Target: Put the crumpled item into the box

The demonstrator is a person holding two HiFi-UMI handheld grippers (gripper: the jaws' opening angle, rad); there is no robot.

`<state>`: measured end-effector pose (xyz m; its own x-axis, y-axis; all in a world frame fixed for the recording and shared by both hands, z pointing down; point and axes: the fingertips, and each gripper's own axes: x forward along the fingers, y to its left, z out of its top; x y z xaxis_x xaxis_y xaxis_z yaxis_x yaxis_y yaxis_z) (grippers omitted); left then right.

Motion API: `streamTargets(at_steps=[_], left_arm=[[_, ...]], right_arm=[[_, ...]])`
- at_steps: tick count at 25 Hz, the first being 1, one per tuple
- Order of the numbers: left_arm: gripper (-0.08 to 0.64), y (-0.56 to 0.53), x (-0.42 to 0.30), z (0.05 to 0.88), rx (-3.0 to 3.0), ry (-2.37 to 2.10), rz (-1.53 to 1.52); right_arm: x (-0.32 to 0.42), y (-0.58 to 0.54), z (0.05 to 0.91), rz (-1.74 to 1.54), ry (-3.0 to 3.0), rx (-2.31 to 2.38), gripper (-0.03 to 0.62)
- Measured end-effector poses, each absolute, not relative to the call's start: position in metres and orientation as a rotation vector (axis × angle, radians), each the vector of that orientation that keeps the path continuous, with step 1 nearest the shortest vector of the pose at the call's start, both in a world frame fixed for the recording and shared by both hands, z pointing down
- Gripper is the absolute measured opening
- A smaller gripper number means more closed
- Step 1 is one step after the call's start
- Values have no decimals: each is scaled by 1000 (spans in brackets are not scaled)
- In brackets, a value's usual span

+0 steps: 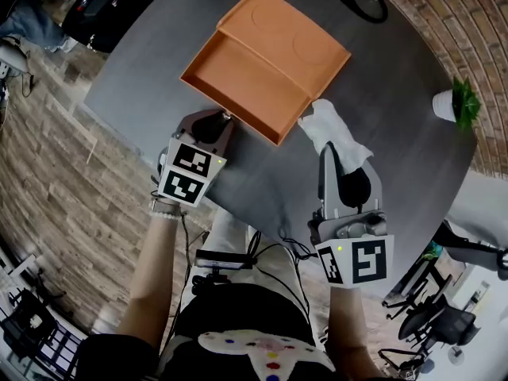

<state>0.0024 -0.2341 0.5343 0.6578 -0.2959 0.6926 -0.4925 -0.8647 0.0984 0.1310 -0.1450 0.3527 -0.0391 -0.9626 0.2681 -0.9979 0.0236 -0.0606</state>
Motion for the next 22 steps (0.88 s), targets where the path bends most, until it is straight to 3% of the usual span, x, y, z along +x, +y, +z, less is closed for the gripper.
streamTargets(at_steps=[13,22], left_arm=[[81,-228,-9,530,2571,-665,963],[45,-227,-19,467,2617,-753,817]], right_arm=[[126,-145,351,340,-2150,2049,51],[126,-146,330,293,-2183,2055,51]])
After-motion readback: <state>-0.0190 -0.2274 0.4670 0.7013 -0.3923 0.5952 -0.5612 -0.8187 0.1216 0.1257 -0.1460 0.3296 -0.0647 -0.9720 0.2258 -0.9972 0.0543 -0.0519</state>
